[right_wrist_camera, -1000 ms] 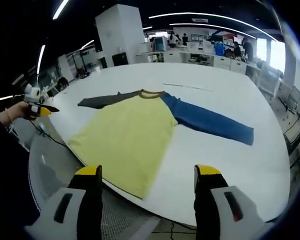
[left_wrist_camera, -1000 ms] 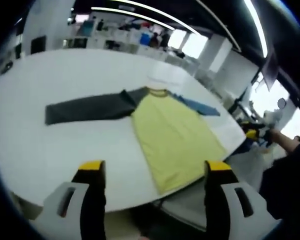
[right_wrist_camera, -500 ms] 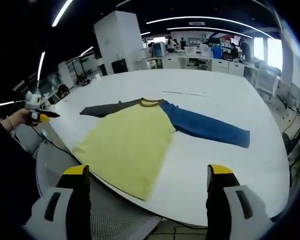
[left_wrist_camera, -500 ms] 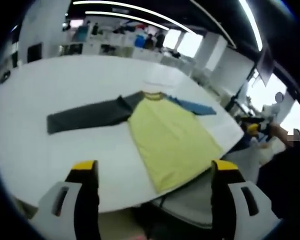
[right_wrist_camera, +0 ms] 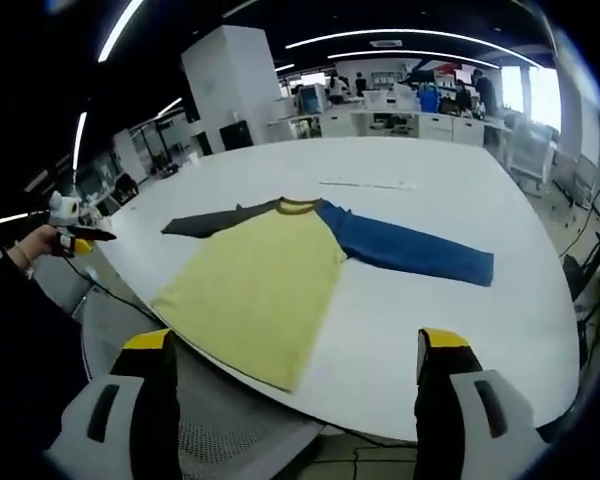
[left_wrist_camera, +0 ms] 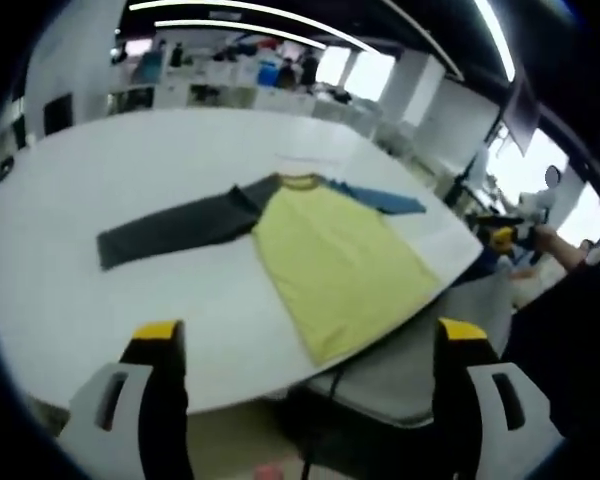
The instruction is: Fold the garment on the visible template until the final outline fits inside the template.
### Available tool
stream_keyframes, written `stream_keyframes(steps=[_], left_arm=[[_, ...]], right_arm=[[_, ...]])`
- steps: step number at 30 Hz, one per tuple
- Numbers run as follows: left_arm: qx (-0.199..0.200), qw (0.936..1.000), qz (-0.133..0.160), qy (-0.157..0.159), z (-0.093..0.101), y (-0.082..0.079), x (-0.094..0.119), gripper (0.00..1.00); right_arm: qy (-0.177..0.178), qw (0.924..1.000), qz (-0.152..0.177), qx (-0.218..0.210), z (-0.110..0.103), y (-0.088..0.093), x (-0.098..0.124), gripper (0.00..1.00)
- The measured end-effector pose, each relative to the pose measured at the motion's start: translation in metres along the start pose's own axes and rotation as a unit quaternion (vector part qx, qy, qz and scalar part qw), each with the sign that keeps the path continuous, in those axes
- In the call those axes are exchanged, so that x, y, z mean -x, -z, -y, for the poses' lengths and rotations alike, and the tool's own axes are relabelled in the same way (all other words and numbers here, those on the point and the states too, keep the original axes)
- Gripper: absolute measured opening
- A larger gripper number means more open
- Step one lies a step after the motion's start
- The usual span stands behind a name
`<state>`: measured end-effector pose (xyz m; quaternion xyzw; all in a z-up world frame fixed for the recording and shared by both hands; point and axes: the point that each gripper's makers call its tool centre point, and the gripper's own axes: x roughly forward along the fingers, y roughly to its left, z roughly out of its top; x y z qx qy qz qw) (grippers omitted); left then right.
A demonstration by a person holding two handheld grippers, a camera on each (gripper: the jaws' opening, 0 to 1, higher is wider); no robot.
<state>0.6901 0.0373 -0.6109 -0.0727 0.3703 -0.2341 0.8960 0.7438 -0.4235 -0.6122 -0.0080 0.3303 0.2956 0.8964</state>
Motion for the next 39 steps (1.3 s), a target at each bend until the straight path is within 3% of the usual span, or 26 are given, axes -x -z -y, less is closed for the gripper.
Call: stream_keyframes(steps=[24,33,39], left_arm=[[-0.013,0.9998,-0.008,0.013,0.005,-0.01,-0.007,0.99],[-0.014,0.9997,-0.011,0.014,0.007,-0.014,-0.014,0.99],[-0.009,0.9997,-0.017,0.012,0.007,-0.011,-0.017,0.99]], right_arm=[[-0.003,0.9999,-0.001,-0.012,0.0,0.002,0.001,1.0],[0.001,0.9999,-0.003,-0.015,0.008,0.001,0.0,1.0],[0.006,0.9988,-0.001,-0.049,0.023,0.005,-0.006,1.0]])
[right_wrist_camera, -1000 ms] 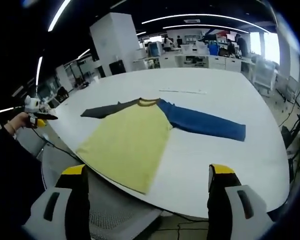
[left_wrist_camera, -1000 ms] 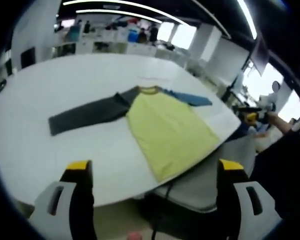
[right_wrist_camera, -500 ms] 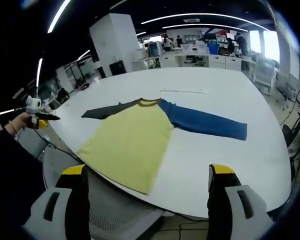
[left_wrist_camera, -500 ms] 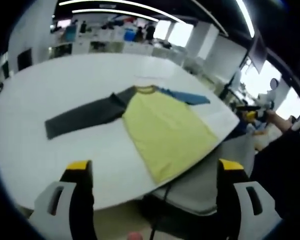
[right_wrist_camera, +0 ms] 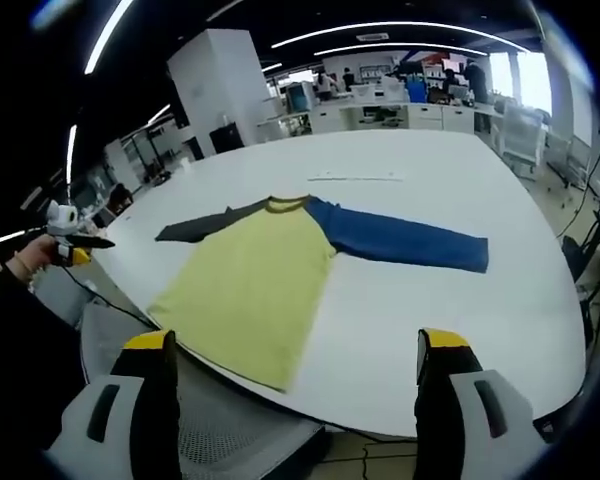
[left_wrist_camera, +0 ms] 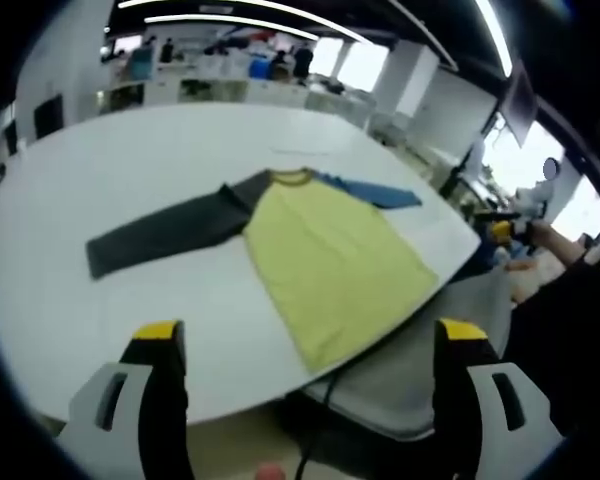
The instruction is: Fold the garment on the visible template until the final outline fits inside the template.
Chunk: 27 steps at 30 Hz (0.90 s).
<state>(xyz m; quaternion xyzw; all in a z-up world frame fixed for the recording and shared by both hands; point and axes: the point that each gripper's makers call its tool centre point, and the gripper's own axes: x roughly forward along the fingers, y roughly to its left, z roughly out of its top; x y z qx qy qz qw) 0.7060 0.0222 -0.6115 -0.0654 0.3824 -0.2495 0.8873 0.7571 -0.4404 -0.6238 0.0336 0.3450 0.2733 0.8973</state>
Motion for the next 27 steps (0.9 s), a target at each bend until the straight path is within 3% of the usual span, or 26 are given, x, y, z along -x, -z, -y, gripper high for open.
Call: stream_keyframes(steps=[14,27], left_arm=[[0.012,0.9998,-0.013,-0.002,-0.002,-0.011,-0.023,0.99],[0.017,0.9993,-0.033,-0.001,-0.003,-0.019,-0.043,0.97]], right_arm=[[0.002,1.0,-0.004,-0.007,0.032,-0.011,-0.019,0.95],[0.018,0.9993,0.005,-0.032,0.081,-0.029,-0.039,0.86]])
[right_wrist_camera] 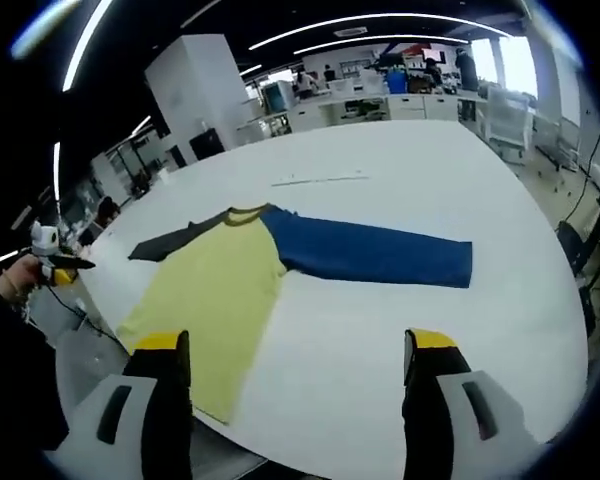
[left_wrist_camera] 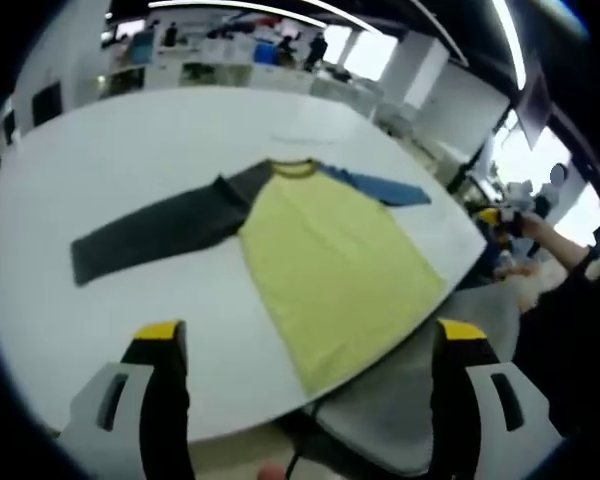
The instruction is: Fold the garment on the visible template until the final outline fits inside the template.
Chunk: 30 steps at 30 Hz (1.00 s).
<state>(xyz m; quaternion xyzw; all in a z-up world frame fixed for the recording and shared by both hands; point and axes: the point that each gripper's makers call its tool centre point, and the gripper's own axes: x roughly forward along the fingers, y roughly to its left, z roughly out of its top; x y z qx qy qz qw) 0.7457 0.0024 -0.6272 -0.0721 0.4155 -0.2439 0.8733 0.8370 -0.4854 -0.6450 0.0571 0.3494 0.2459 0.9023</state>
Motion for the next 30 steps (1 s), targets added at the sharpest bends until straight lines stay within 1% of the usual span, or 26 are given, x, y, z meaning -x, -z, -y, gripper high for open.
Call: stream_keyframes(steps=[2,3,6,8,11,13,14,18,19,23,26,30], left_arm=[[0.0,1.0,-0.003,0.0,-0.001,-0.001,-0.002,0.97],[0.0,1.0,-0.003,-0.001,-0.001,-0.001,-0.003,0.97],[0.008,1.0,0.0,-0.005,-0.002,-0.002,-0.006,0.96],[0.012,0.9999,-0.002,-0.004,-0.002,-0.001,-0.008,0.95],[0.012,0.9999,-0.008,-0.005,-0.002,0.002,-0.012,0.95],[0.016,0.9998,-0.01,-0.005,-0.002,0.003,-0.013,0.95],[0.016,0.9998,-0.011,-0.005,-0.003,0.003,-0.014,0.94],[0.015,0.9997,-0.018,-0.007,-0.006,0.001,-0.018,0.92],[0.015,0.9997,-0.018,-0.008,-0.007,0.0,-0.019,0.92],[0.015,0.9998,-0.01,-0.009,-0.01,-0.007,-0.022,0.89],[0.02,0.9996,-0.015,-0.013,-0.014,-0.006,-0.027,0.87],[0.021,0.9996,-0.017,-0.008,-0.01,-0.005,-0.032,0.86]], right_arm=[[-0.003,0.9992,0.014,-0.036,0.008,-0.005,-0.006,0.84],[-0.002,0.9988,0.015,-0.046,0.012,-0.006,-0.008,0.83],[0.006,0.999,0.011,-0.043,0.026,-0.01,-0.016,0.79],[0.011,0.9994,0.005,-0.034,0.035,-0.01,-0.02,0.78],[0.016,0.9994,-0.003,-0.03,0.044,-0.01,-0.025,0.76],[0.023,0.9993,-0.009,-0.028,0.056,-0.009,-0.032,0.74],[0.025,0.9993,-0.01,-0.028,0.059,-0.009,-0.032,0.73],[0.041,0.9986,-0.013,-0.03,0.083,-0.01,-0.043,0.65],[0.048,0.9983,-0.014,-0.03,0.091,-0.011,-0.045,0.63],[0.066,0.9972,-0.013,-0.034,0.112,-0.017,-0.053,0.57],[0.085,0.9957,-0.015,-0.033,0.129,-0.021,-0.058,0.53],[0.1,0.9945,-0.009,-0.029,0.145,-0.029,-0.064,0.46]])
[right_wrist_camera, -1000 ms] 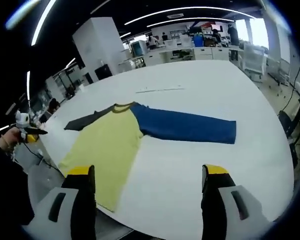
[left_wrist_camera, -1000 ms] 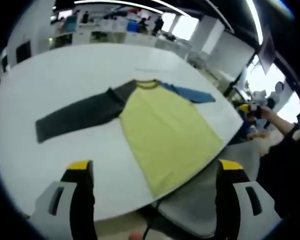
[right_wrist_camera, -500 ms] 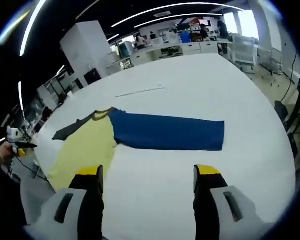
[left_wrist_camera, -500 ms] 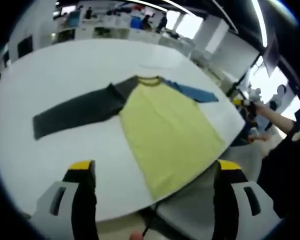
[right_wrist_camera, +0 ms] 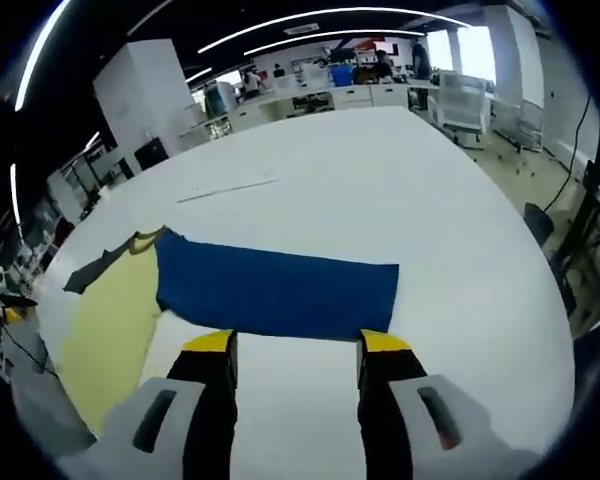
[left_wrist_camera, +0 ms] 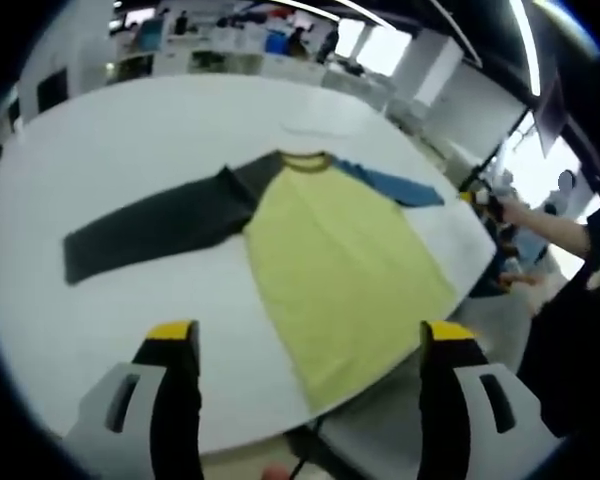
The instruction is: Fold the garment on the visible template until the final outline fits inside the template.
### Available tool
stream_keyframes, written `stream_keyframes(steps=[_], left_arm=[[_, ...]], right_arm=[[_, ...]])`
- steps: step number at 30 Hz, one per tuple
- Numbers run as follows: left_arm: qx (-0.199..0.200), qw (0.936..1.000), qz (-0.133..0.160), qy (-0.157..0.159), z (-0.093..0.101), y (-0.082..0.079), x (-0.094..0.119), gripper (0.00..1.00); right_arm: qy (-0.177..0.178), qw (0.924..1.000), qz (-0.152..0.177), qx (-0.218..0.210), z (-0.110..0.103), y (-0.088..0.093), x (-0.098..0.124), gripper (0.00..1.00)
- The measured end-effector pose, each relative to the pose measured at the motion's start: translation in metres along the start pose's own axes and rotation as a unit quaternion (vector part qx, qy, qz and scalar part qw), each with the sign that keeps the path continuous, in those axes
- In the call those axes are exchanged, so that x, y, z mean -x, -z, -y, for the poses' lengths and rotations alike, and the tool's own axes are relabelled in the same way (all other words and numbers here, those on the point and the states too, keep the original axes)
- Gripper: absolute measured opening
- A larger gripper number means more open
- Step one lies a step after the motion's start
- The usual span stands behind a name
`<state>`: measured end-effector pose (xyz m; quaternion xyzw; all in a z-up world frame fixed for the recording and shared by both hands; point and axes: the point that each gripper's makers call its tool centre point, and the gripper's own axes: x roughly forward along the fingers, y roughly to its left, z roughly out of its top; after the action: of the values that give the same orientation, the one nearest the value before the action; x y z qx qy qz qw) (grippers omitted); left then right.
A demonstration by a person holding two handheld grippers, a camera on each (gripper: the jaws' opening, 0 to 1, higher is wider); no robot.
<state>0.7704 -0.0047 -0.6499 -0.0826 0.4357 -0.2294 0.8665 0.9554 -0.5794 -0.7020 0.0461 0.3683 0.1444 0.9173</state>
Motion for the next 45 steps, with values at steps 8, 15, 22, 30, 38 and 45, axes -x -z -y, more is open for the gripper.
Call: stream_keyframes(steps=[8,15,22,30,38,45], left_arm=[[0.001,0.9999,-0.014,-0.001,0.0,0.007,-0.003,0.85],[0.008,0.9997,-0.013,-0.018,-0.01,0.006,0.001,0.82],[0.01,0.9994,-0.025,-0.021,-0.011,0.013,-0.002,0.81],[0.008,0.9992,-0.032,-0.02,-0.012,0.011,-0.007,0.81],[0.009,0.9992,-0.035,-0.02,-0.013,0.009,-0.011,0.81],[0.008,0.9989,-0.043,-0.019,-0.013,0.011,-0.014,0.81]], right_arm=[[0.022,0.9996,-0.007,0.015,0.026,-0.011,-0.024,0.41],[0.033,0.9989,-0.021,0.026,0.046,-0.009,-0.044,0.35],[0.052,0.9978,-0.031,0.026,0.068,-0.009,-0.056,0.31],[0.073,0.9966,-0.037,0.012,0.082,-0.006,-0.066,0.26],[0.085,0.9947,-0.055,0.015,0.112,0.004,-0.086,0.23],[0.093,0.9939,-0.052,0.027,0.119,0.003,-0.091,0.19]])
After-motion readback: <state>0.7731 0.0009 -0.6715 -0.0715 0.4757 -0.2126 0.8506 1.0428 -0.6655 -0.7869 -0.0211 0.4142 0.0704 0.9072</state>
